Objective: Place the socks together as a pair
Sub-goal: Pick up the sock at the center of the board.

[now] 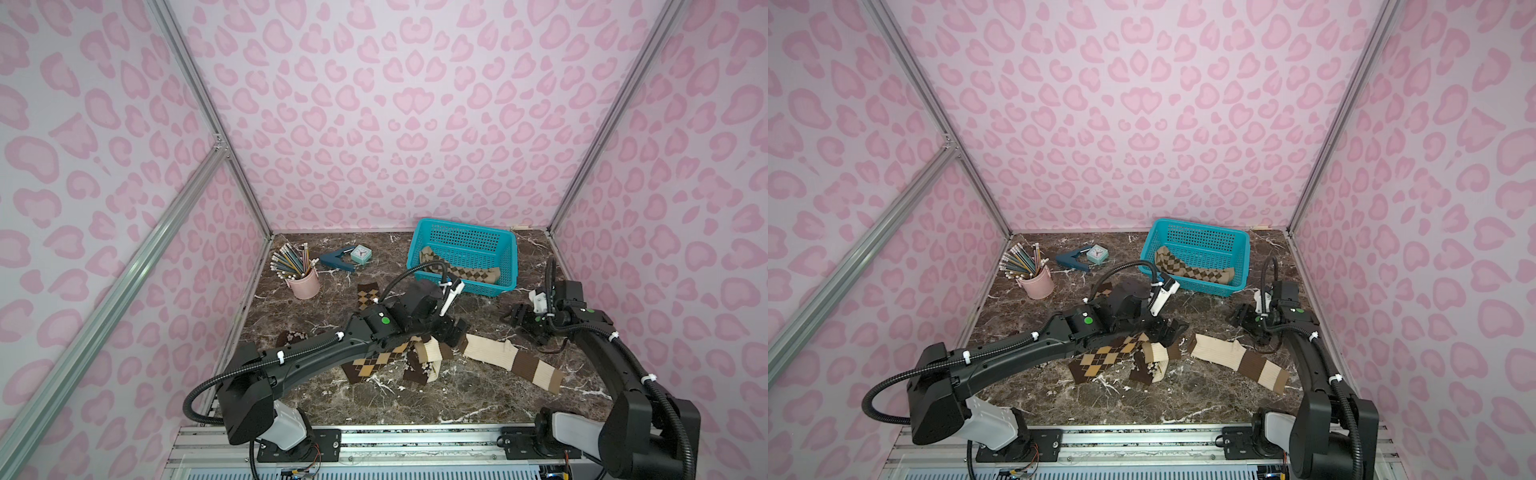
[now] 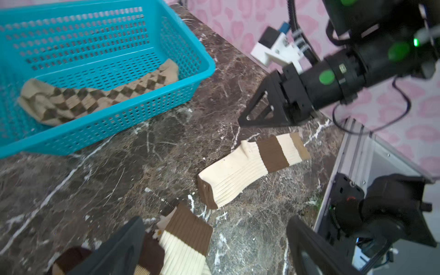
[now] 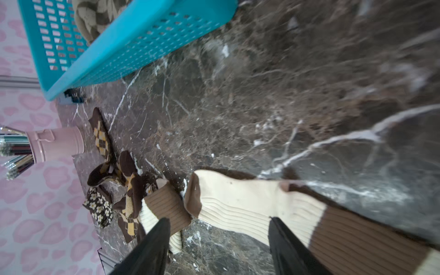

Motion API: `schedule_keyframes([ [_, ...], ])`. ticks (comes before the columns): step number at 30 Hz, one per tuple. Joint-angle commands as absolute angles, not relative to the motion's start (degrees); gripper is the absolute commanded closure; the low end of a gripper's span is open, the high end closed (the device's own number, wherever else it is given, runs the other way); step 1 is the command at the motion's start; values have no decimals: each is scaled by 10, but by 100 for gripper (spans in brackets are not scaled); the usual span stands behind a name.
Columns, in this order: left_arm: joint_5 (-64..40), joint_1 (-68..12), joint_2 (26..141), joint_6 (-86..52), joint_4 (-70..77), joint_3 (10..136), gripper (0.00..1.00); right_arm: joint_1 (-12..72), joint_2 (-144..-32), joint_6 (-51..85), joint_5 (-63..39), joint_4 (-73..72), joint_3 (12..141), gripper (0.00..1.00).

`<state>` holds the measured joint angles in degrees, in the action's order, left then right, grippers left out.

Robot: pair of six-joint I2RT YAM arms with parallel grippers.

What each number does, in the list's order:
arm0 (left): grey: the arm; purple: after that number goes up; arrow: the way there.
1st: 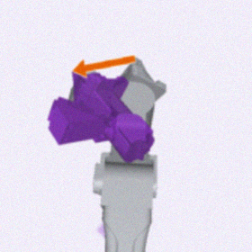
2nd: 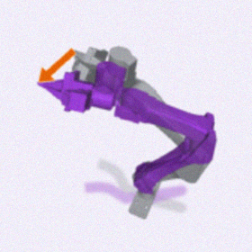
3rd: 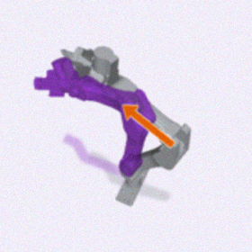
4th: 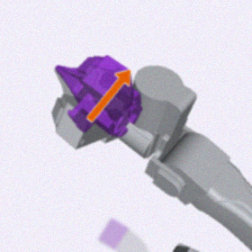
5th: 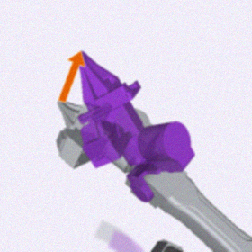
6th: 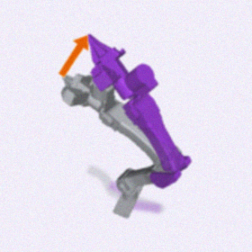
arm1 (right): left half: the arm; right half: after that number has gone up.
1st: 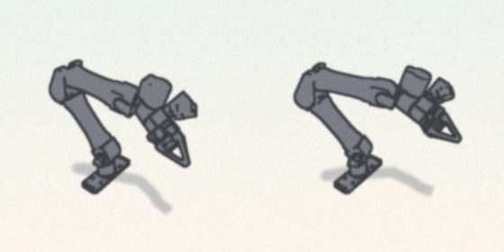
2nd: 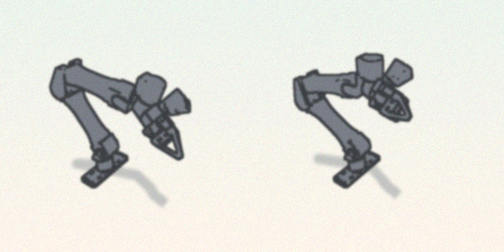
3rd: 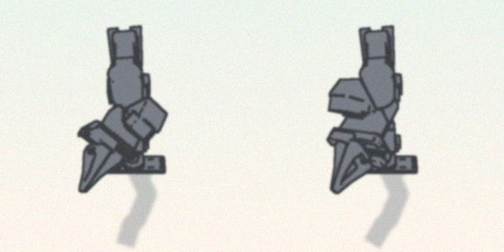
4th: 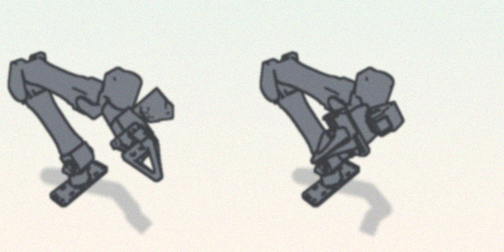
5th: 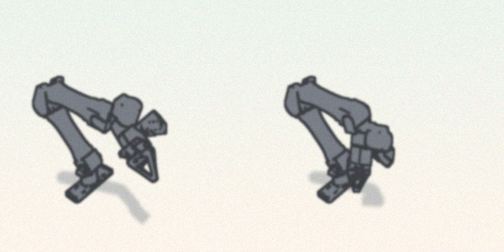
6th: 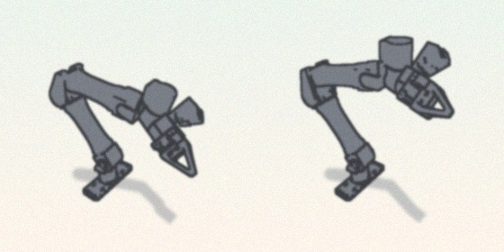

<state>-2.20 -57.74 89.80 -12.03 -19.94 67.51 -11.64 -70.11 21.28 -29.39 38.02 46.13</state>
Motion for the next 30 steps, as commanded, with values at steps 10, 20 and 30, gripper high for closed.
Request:
schedule_keyframes([
  [10,30,-655,1086,91,-221,793,4,-143,-722,193,-338,419,496,28],
  [20,75,-671,1141,125,-194,774,10,-156,-685,204,-352,424,466,28],
  [30,112,-672,1211,120,-167,804,13,-174,-668,217,-355,432,476,28],
])
